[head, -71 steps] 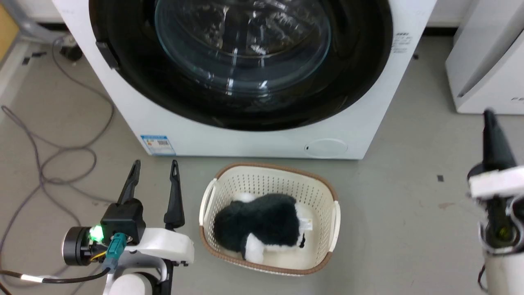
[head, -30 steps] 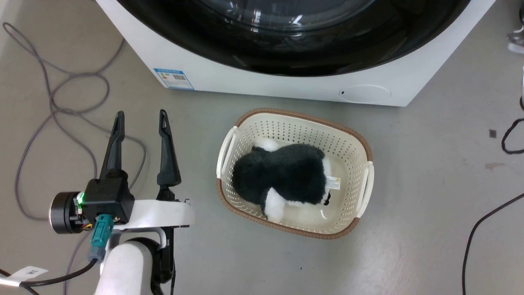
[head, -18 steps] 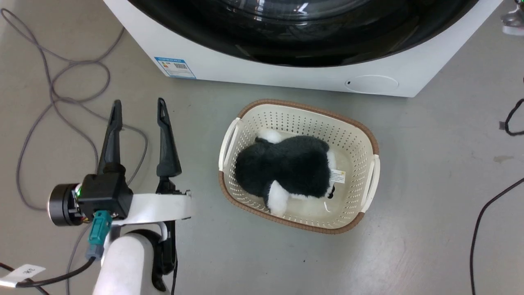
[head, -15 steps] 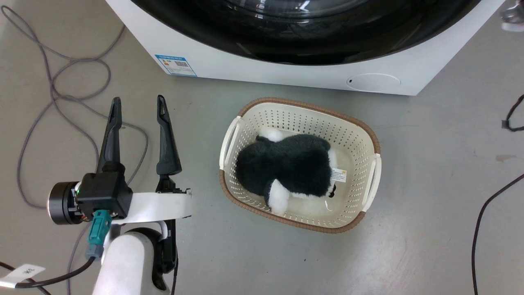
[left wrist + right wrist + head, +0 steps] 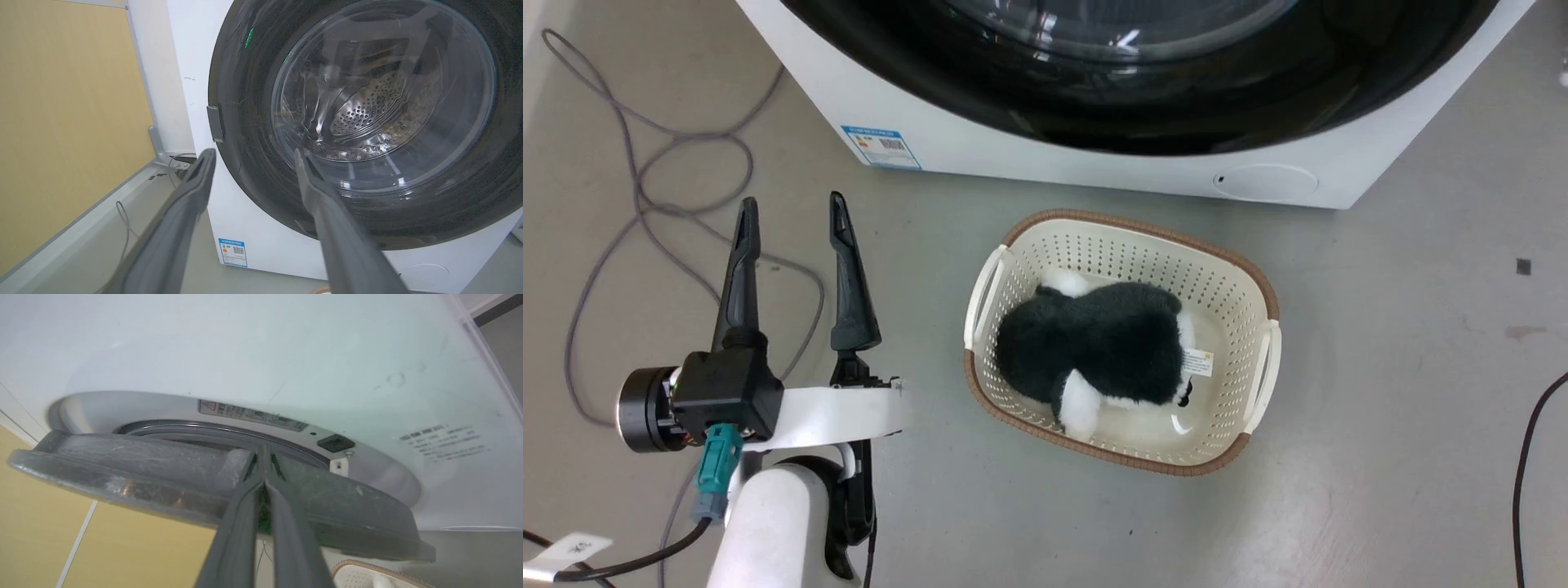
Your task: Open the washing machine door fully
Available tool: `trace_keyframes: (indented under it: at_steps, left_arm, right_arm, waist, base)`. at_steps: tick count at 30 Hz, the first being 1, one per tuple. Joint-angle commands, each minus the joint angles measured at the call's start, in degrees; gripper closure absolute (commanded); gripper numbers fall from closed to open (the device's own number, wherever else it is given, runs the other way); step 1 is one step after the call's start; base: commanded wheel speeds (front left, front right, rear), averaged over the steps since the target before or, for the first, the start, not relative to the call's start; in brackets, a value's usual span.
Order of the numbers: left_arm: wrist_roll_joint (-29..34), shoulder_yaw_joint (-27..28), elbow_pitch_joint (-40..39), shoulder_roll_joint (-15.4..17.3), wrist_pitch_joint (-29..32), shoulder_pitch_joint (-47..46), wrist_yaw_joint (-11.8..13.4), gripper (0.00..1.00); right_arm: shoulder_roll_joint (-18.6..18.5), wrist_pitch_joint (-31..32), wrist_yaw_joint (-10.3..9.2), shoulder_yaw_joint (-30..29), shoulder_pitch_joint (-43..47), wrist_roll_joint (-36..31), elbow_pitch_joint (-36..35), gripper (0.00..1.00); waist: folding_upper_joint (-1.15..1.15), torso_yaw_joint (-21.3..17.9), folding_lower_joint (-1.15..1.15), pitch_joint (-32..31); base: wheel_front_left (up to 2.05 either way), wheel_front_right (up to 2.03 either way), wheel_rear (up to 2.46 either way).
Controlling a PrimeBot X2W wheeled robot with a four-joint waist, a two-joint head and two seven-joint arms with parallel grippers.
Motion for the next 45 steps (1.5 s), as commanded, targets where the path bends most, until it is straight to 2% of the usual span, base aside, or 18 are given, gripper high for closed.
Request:
trace_keyframes:
  at_steps: [1, 6, 21, 45]
  left_arm:
    - [-0.46, 0.06, 0.15, 0.04, -0.64, 0.07, 0.40, 0.00]
    - [-0.79, 0.41, 0.61, 0.04, -1.23, 0.62, 0.34, 0.00]
    - [-0.31, 2.14, 2.29, 0.04, -1.23, 5.27, -0.56, 0.00]
    - [-0.16, 2.85, 5.50, 0.04, -1.23, 13.33, -1.86, 0.00]
  right_arm:
    - [1.90, 1.82, 0.16, 1.90, -1.31, 2.10, 0.66, 1.00]
    - [1.00, 3.76, 0.16, 3.20, -1.64, 5.87, 1.90, 1.00]
    - [1.50, 5.94, 0.16, 6.63, 9.00, 6.49, -0.79, 1.00]
    - [5.36, 6.20, 0.16, 9.26, 29.40, 11.15, -12.90, 1.00]
  waist:
    - [0.00, -0.07, 0.00, -0.48]
    - [0.00, -0.30, 0.00, -1.83]
    - [0.00, -2.84, 0.00, -9.02]
    - [0.00, -4.69, 0.00, -22.07]
  base:
    - [0.00, 0.00, 0.00]
    - [0.00, 0.00, 0.00]
    - [0.00, 0.00, 0.00]
    - [0.00, 0.00, 0.00]
